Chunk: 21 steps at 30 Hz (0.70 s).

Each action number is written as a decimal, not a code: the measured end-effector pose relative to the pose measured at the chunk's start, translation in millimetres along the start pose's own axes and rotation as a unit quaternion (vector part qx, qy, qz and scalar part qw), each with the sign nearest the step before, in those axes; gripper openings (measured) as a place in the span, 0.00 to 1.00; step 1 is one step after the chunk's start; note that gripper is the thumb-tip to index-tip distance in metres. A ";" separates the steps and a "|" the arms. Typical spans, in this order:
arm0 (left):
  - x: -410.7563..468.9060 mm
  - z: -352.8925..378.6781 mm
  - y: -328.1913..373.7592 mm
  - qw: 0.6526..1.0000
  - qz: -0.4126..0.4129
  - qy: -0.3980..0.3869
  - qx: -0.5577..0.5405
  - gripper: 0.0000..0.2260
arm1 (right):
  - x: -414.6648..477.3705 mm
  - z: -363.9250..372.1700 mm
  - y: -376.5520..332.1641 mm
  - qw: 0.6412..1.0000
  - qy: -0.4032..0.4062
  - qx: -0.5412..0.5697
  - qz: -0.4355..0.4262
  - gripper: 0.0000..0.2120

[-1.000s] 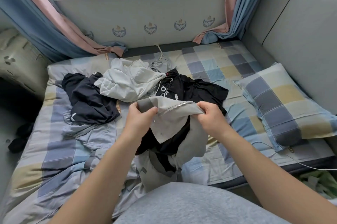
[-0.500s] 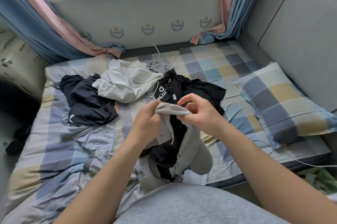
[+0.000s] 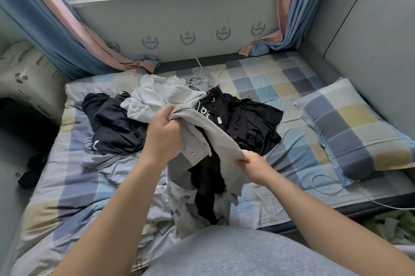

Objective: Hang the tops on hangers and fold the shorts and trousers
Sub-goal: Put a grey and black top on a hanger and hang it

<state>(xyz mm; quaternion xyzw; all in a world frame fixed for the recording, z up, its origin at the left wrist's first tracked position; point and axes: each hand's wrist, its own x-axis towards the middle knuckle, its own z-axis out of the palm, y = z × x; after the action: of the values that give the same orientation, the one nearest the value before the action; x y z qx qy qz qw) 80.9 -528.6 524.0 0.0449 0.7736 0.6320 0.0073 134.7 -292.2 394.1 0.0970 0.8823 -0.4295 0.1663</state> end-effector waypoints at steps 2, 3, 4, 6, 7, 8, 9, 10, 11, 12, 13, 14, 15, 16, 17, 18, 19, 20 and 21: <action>3.3 -6.2 -11.2 0.998 -0.023 0.022 0.053 0.13 | -0.5 -6.7 -3.6 0.999 0.014 0.034 0.012 0.11; 5.0 -8.5 -17.2 0.995 -0.047 0.020 0.083 0.12 | -1.3 -10.2 -7.0 0.998 0.022 0.051 0.018 0.12; 5.4 -9.5 -22.0 0.992 -0.077 0.003 0.101 0.12 | -2.7 -13.9 -11.9 0.998 0.029 0.062 0.014 0.12; 1.9 -8.1 -28.8 0.982 -0.120 -0.061 0.130 0.20 | -6.3 -21.5 -27.2 0.995 0.046 0.076 -0.033 0.13; -1.4 -5.7 -30.7 0.975 -0.115 -0.091 0.166 0.25 | -8.0 -24.8 -36.6 0.993 0.054 0.086 -0.058 0.14; -4.6 -1.7 -31.6 0.967 -0.096 -0.114 0.206 0.29 | -9.6 -27.8 -46.4 0.990 0.063 0.094 -0.080 0.14; -7.8 3.8 -31.0 0.961 -0.073 -0.132 0.232 0.31 | -10.7 -30.2 -55.6 0.988 0.070 0.098 -0.100 0.13; -11.0 10.0 -30.6 0.957 -0.059 -0.151 0.242 0.32 | -12.1 -32.5 -64.4 0.985 0.075 0.102 -0.114 0.12; -14.2 16.3 -30.3 0.954 -0.059 -0.173 0.240 0.31 | -13.9 -34.5 -72.7 0.984 0.076 0.107 -0.121 0.11; -17.4 22.9 -30.6 0.951 -0.067 -0.197 0.228 0.30 | -15.9 -36.6 -80.2 0.983 0.077 0.113 -0.125 0.10; -20.3 28.8 -31.9 0.949 -0.078 -0.215 0.215 0.29 | -18.1 -38.7 -87.0 0.981 0.080 0.123 -0.130 0.10; -22.6 34.2 -34.0 0.949 -0.083 -0.220 0.210 0.27 | -20.4 -40.9 -93.1 0.978 0.087 0.136 -0.136 0.09; -24.9 38.7 -35.8 0.950 -0.079 -0.212 0.213 0.25 | -23.1 -43.2 -98.8 0.973 0.095 0.150 -0.145 0.09; -26.6 42.0 -36.3 0.953 -0.072 -0.193 0.223 0.24 | -25.8 -45.4 -104.2 0.968 0.102 0.166 -0.155 0.08; -28.0 44.8 -36.9 0.956 -0.062 -0.168 0.232 0.25 | -28.2 -47.4 -108.5 0.964 0.108 0.178 -0.163 0.08; -29.6 47.6 -37.9 0.961 -0.049 -0.137 0.237 0.29 | -30.3 -49.2 -112.2 0.961 0.114 0.186 -0.169 0.08; -31.6 50.6 -39.1 0.966 -0.037 -0.102 0.236 0.34 | -31.9 -51.0 -115.2 0.958 0.121 0.194 -0.172 0.08; -34.8 53.5 -39.9 0.971 -0.026 -0.065 0.230 0.38 | -33.2 -52.6 -118.0 0.955 0.129 0.205 -0.174 0.09; -38.2 56.1 -40.0 0.974 -0.018 -0.033 0.224 0.38 | -34.2 -53.8 -120.4 0.950 0.138 0.220 -0.173 0.09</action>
<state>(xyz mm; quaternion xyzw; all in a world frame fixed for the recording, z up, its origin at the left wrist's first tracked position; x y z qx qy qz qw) 120.3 -484.7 471.8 0.0524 0.8955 0.4406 0.0333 117.3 -324.3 525.3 0.0355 0.7838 -0.6172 -0.0594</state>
